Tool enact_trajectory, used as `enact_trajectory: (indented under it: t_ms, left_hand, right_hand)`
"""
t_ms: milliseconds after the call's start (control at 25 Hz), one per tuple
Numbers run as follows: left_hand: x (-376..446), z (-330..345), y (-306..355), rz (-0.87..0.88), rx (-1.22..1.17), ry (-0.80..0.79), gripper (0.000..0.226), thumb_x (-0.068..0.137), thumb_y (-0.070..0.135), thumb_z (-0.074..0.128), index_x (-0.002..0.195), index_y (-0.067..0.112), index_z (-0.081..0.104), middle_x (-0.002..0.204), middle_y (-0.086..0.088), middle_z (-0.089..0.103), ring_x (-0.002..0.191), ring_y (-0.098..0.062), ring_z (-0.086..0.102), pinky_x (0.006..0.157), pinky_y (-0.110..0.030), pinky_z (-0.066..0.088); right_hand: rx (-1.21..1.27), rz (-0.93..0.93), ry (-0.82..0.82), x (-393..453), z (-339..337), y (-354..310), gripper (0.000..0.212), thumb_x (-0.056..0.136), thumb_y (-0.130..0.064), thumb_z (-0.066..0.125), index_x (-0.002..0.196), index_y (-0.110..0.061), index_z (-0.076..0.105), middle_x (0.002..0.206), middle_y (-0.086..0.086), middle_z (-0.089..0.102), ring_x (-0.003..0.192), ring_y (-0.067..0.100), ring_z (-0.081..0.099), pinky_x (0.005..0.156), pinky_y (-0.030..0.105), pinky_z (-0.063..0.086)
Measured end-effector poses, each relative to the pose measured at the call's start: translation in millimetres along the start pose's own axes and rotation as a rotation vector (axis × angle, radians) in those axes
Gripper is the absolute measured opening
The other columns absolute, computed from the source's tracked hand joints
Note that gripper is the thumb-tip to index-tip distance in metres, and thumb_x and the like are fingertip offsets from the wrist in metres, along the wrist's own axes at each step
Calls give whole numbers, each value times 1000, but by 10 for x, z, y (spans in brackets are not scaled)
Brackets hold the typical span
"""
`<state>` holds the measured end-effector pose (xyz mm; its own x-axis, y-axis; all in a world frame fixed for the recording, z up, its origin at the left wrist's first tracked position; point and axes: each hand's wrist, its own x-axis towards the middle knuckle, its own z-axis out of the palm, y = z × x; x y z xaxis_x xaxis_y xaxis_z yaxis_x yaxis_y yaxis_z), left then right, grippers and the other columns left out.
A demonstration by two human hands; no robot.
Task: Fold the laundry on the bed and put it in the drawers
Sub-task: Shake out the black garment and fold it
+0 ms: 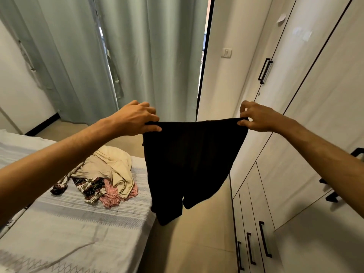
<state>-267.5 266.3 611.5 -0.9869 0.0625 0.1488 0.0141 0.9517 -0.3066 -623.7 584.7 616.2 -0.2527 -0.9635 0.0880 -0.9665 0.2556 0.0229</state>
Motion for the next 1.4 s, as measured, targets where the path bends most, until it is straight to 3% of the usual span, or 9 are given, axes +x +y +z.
enact_trajectory:
  t_ms: [120, 280, 400, 520, 640, 840, 1080, 1160, 1400]
  left_hand:
    - [-5, -7, 10, -46, -165, -20, 70, 93, 81, 26, 106, 30, 71, 118, 5, 57, 94, -11, 52, 73, -33, 40]
    - [33, -46, 339, -75, -353, 35, 54, 97, 73, 37, 86, 24, 57, 80, 4, 60, 65, -17, 56, 57, -39, 51]
    - [17, 53, 863, 105, -206, 257, 16, 96, 39, 61, 95, 24, 53, 88, 3, 57, 69, -20, 59, 54, -35, 53]
    - [55, 275, 1545, 309, -161, 313, 34, 91, 33, 74, 116, 24, 53, 103, -2, 61, 78, -16, 59, 60, -28, 50]
    - [118, 587, 2195, 379, -176, 257, 58, 80, 30, 87, 126, 21, 53, 112, -3, 58, 84, -15, 61, 63, -28, 54]
    - [-84, 970, 2498, 326, -338, 188, 44, 89, 28, 75, 124, 22, 50, 108, -2, 56, 83, -15, 61, 66, -30, 58]
    - [17, 1113, 1363, -118, -691, 116, 32, 98, 42, 66, 121, 20, 62, 112, 1, 64, 90, -7, 60, 79, -29, 60]
    - [219, 987, 1212, -58, -673, 138, 25, 97, 35, 71, 114, 21, 60, 111, 3, 64, 92, -7, 58, 80, -22, 55]
    - [663, 693, 1161, 61, -675, 220, 24, 91, 37, 77, 108, 23, 67, 104, 18, 53, 98, -2, 45, 79, -19, 42]
  right_hand:
    - [-155, 91, -25, -91, -62, -7, 30, 103, -45, 55, 96, -22, 72, 103, -3, 57, 94, 18, 56, 65, 34, 46]
    - [-312, 324, 15, -142, 106, -143, 52, 100, -53, 35, 85, -16, 69, 83, 4, 63, 74, 25, 59, 64, 32, 41]
    - [199, 664, 52, -127, 290, -256, 78, 89, -69, 22, 87, -4, 66, 91, 16, 69, 72, 33, 65, 72, 39, 55]
    - [972, 876, -122, -51, 485, -485, 94, 81, -89, 51, 131, -10, 57, 124, 10, 61, 101, 43, 70, 71, 53, 64]
    - [1081, 919, -233, 161, 827, -753, 94, 66, -48, 93, 135, -1, 49, 124, 16, 62, 111, 39, 65, 82, 54, 62]
    - [636, 568, -346, 109, 1031, -987, 115, 85, -1, 68, 163, -19, -15, 98, 12, 60, 75, 18, 60, 56, 26, 50]
    - [196, -97, -571, -297, 715, -1025, 110, 93, -10, 70, 162, -39, -11, 156, 8, 44, 116, 18, 54, 98, 32, 48]
    - [227, -159, -596, -282, 592, -1142, 104, 95, -16, 71, 163, -40, -4, 162, 3, 38, 133, 21, 46, 109, 36, 42]
    - [475, -75, -550, -82, 416, -1057, 108, 79, -9, 65, 164, -42, 6, 158, 9, 40, 123, 20, 56, 100, 38, 55]
